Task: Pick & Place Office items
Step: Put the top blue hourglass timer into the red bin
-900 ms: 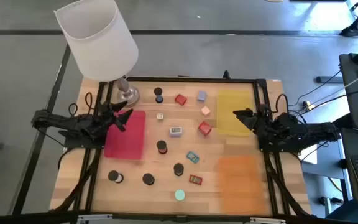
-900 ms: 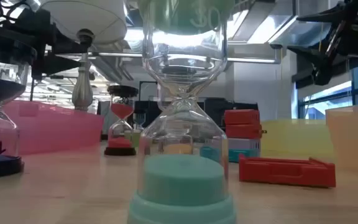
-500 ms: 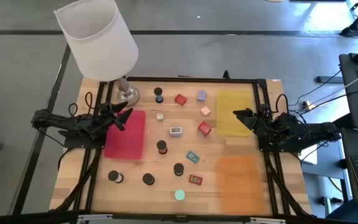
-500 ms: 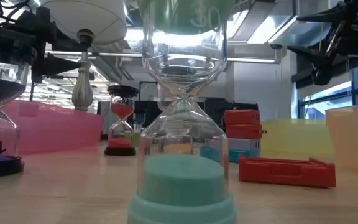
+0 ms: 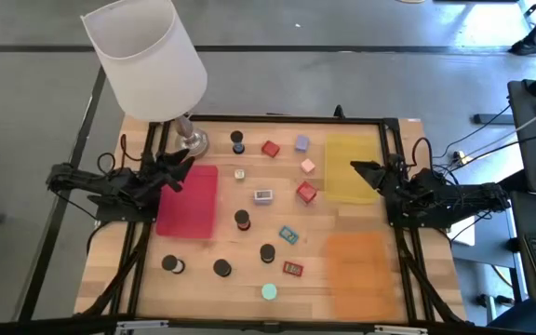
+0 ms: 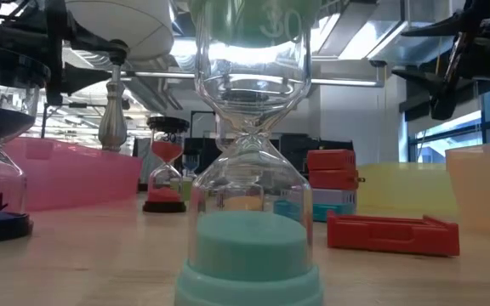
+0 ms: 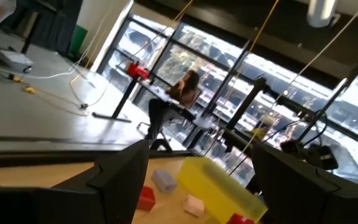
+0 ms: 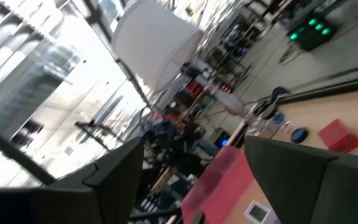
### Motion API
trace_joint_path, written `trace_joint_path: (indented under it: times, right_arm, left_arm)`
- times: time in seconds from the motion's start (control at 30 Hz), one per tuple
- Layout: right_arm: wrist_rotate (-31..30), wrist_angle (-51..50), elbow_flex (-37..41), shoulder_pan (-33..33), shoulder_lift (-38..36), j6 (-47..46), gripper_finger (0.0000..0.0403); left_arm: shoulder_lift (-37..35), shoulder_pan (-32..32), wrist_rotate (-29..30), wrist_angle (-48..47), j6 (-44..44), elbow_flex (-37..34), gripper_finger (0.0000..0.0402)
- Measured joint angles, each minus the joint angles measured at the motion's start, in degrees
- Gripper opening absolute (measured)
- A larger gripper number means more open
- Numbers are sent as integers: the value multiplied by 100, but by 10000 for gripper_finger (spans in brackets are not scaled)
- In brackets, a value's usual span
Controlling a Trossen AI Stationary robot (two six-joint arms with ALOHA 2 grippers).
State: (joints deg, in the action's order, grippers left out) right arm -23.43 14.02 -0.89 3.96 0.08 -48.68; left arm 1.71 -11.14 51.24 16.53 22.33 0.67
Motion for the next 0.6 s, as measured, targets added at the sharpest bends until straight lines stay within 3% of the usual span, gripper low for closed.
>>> trace_joint_path:
  times: [0.17, 0.4, 0.6]
  right_arm:
    - [-476, 0, 0, 1, 2, 4, 282]
    - [-1744, -184, 1, -1, 16, 189, 282]
    - [-1771, -231, 1, 1, 17, 824, 282]
  left_arm:
    - [702, 0, -99, 0, 302, 312, 281]
    - [2459, -2, -510, 2, -152, 1151, 281]
    - [3736, -2, -478, -4, -1204, 1796, 281]
